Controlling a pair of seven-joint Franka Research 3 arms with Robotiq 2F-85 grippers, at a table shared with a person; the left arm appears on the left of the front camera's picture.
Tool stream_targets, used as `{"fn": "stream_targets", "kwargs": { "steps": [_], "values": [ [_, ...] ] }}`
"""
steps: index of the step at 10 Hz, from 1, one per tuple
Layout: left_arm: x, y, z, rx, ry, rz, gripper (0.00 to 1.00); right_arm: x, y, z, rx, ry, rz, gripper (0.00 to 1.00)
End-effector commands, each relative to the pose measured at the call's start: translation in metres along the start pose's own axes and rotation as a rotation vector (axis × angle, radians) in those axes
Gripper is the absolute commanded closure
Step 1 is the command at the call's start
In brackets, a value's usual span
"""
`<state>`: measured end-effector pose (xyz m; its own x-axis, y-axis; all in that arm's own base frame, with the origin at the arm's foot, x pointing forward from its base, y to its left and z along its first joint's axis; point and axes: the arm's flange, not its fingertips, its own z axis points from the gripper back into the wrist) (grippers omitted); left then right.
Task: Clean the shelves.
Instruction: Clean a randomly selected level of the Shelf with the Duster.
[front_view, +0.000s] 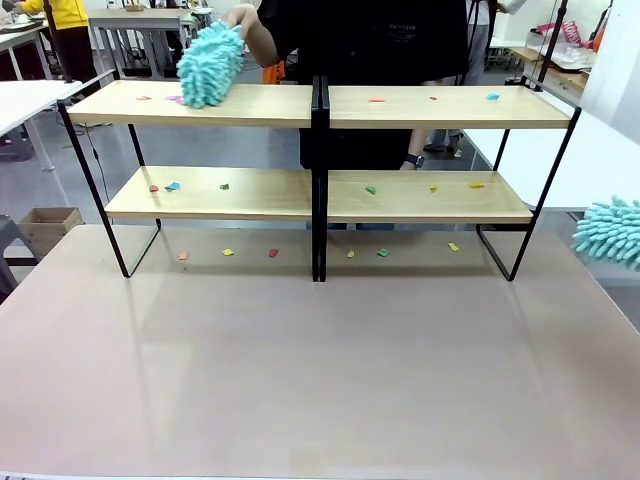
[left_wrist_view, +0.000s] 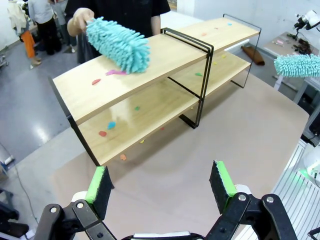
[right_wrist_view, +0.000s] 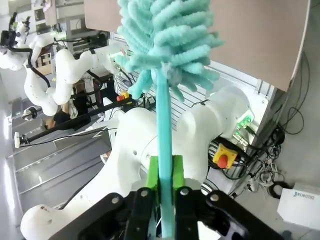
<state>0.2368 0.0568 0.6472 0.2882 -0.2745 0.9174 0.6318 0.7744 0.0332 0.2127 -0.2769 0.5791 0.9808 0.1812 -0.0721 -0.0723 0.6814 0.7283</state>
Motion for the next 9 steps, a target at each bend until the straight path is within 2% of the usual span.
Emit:
{"fn": "stream_targets", "kwargs": {
  "steps": [1, 3, 4, 6, 9],
  "values": [
    [-0.001, 0.0, -0.001, -0.008, -0.005, 0.002, 0.0, -0.005, 0.014, 0.007, -0.002, -0.033, 0.043, 0.88],
    [-0.001, 0.0, -0.001, -0.008, -0.005, 0.002, 0.0, 0.0, 0.003, 0.002, -0.003, -0.007, 0.003, 0.88],
    [-0.001, 0.0, -0.001, -0.008, -0.005, 0.002, 0.0, 0.006, 0.019, -0.001, -0.002, -0.007, 0.061, 0.88],
    [-0.001, 0.0, -0.001, -0.008, -0.005, 0.002, 0.0, 0.024, 0.082, -0.001, -0.046, -0.064, 0.203, 0.88],
    [-0.001, 0.0, -0.001, -0.008, -0.005, 0.002, 0.0, 0.058, 0.201, -0.021, -0.196, -0.123, 0.49, 0.88]
  ]
}}
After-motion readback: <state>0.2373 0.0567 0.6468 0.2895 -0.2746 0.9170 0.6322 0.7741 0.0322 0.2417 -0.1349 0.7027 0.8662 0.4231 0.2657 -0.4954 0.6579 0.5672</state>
